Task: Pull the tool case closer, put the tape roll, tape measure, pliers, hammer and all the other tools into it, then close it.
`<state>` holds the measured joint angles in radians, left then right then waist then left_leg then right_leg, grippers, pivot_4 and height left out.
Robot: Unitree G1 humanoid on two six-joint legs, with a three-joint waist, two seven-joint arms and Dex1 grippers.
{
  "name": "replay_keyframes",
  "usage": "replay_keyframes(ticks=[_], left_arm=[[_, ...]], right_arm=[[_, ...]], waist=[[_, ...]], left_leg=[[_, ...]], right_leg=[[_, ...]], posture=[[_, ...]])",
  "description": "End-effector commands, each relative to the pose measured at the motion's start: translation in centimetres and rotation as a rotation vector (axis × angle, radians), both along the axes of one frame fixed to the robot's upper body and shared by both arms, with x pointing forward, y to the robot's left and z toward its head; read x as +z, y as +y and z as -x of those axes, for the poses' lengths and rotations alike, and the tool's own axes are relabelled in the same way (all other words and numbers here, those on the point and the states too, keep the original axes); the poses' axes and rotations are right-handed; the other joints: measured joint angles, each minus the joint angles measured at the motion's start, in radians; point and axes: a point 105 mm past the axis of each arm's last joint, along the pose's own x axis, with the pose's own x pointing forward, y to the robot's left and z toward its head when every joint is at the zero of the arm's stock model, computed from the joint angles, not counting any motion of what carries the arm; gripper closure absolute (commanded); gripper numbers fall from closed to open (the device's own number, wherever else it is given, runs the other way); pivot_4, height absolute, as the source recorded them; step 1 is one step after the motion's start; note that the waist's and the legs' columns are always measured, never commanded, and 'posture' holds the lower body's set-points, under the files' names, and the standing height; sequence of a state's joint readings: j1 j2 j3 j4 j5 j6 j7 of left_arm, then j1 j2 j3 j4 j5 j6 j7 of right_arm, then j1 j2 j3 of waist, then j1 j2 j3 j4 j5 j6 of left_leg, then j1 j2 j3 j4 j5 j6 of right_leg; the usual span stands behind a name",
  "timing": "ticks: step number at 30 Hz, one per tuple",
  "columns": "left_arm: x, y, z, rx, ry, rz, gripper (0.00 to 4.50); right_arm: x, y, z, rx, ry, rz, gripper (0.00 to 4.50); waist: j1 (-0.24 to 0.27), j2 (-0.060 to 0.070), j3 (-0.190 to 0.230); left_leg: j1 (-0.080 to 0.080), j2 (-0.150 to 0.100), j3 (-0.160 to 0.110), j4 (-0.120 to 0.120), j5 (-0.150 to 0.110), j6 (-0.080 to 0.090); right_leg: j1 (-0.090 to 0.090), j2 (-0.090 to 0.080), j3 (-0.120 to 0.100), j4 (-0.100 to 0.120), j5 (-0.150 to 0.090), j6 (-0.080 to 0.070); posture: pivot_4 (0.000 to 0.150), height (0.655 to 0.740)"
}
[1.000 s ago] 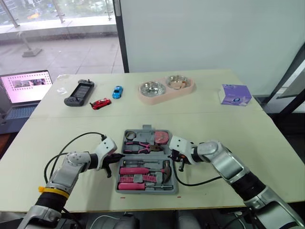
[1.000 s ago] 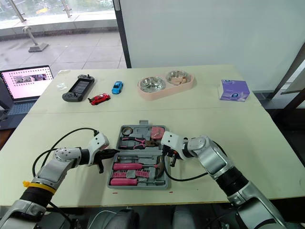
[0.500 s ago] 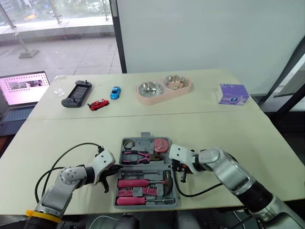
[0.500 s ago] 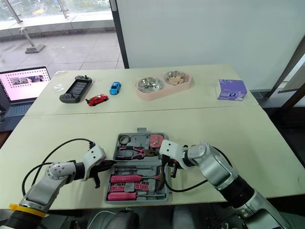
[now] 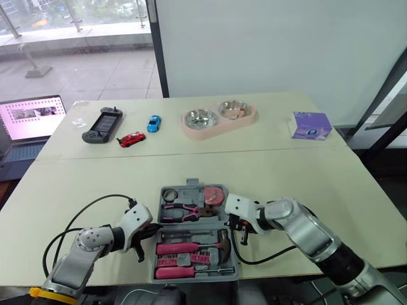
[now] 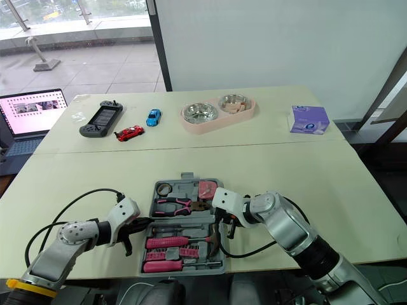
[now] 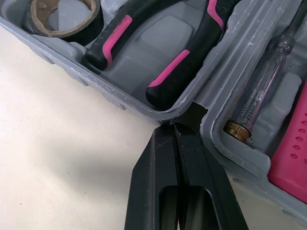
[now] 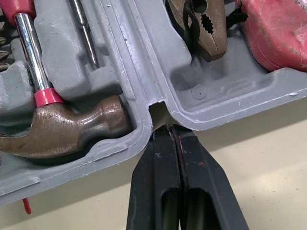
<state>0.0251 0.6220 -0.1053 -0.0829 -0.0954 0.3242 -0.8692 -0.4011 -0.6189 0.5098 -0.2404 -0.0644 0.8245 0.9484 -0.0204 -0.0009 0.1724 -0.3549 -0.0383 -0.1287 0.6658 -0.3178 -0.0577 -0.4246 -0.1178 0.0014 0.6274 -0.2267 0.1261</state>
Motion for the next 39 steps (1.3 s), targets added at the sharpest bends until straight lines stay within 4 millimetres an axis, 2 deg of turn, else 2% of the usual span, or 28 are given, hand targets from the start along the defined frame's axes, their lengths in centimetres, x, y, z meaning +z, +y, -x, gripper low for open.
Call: replay_keyframes(ticks=[1,4,10,13,16,19,22,24,27,30,37,39], left_arm=[[-2.0,1.2,1.1,0.025,0.104,-0.037,4.50],[-1.4,2.3,0.5,0.039,0.080,-0.053,4.50],[-0.8,3.5,0.3,0.061,0.072,-0.070,4.50],[0.7,5.1,0.6,0.117,0.053,-0.075,4.50],[3.1,6.1,1.4,0.122,-0.004,-0.063,4.50],[5.8,5.0,2.8,0.063,-0.043,0.033,4.50],[7.6,1.7,5.2,-0.099,-0.086,0.180,4.50],[7.6,0.3,5.6,-0.135,-0.135,0.263,4.50],[6.1,-0.6,6.2,-0.181,-0.093,0.287,4.50],[5.0,-1.0,6.5,-0.217,-0.023,0.339,4.50],[1.2,-1.0,6.2,-0.281,0.007,0.265,4.50],[0.3,-1.2,6.2,-0.299,0.016,0.252,4.50]], right_arm=[[1.2,0.9,0.1,0.043,-0.036,-0.037,4.46],[1.4,0.2,-0.1,0.033,-0.039,-0.025,4.46],[1.6,-1.0,-0.2,0.016,-0.045,-0.001,4.46],[2.6,-2.5,-1.0,-0.018,-0.092,0.003,4.46],[4.4,-3.2,-1.5,-0.049,-0.128,-0.053,4.46],[5.6,-3.3,-1.5,-0.077,-0.126,-0.131,4.46],[5.7,-3.3,-1.4,-0.102,-0.086,-0.183,4.46],[5.3,-3.4,-1.5,-0.111,-0.069,-0.184,4.46],[5.1,-3.4,-2.0,-0.141,-0.058,-0.204,4.46],[5.5,-3.3,-2.7,-0.192,-0.041,-0.263,3.58],[5.2,-3.2,-2.8,-0.283,0.072,-0.315,0.04],[5.1,-3.4,-3.1,-0.333,0.108,-0.334,0.04]], waist=[[0.000,0.000,0.000],[0.001,0.000,0.000],[-0.001,-0.001,0.000],[-0.003,-0.002,0.001],[-0.008,-0.003,0.002],[0.002,-0.004,0.003],[0.010,-0.005,0.004],[0.012,-0.004,0.004],[0.010,-0.005,0.004],[0.006,-0.005,0.005],[0.007,-0.005,0.005],[0.008,-0.004,0.004]], left_leg=[[0.000,0.000,0.000,0.000,0.000,0.000],[0.000,0.000,0.000,0.000,0.000,0.000],[0.000,0.000,0.000,0.000,0.000,0.000],[0.000,0.000,0.000,0.000,0.000,0.000],[-0.001,0.001,0.000,-0.001,0.000,0.000],[-0.002,0.001,0.000,-0.001,0.000,0.000],[-0.003,0.001,0.000,-0.001,0.000,0.000],[-0.004,0.001,0.000,-0.001,0.000,0.000],[-0.004,0.001,0.001,-0.001,0.000,0.000],[-0.004,0.001,0.001,-0.001,0.000,0.000],[-0.004,0.001,0.001,-0.001,0.000,0.000],[-0.004,0.001,0.001,-0.001,0.000,0.000]], right_leg=[[0.000,0.000,0.000,0.000,0.000,0.000],[0.000,0.000,0.000,0.000,0.000,0.000],[0.000,0.000,0.000,0.000,0.000,0.000],[0.000,0.000,0.000,0.000,0.000,0.000],[-0.002,0.000,0.000,0.000,0.000,0.000],[-0.002,0.000,0.000,0.000,0.000,0.000],[-0.001,0.000,-0.001,-0.003,0.000,0.000],[0.001,-0.001,-0.001,-0.009,0.000,-0.001],[0.001,0.000,-0.001,-0.011,0.000,-0.001],[0.001,0.000,-0.001,-0.010,0.000,-0.002],[0.001,0.000,-0.001,-0.010,0.000,-0.001],[0.001,0.000,-0.001,-0.010,0.001,-0.001]], posture=[[0.150,0.7239],[0.150,0.7239],[0.150,0.7239],[0.150,0.7239],[0.150,0.7239],[0.150,0.7239],[0.150,0.7239],[0.150,0.7239],[0.150,0.7239],[0.150,0.7239],[0.150,0.7239],[0.150,0.7239]])
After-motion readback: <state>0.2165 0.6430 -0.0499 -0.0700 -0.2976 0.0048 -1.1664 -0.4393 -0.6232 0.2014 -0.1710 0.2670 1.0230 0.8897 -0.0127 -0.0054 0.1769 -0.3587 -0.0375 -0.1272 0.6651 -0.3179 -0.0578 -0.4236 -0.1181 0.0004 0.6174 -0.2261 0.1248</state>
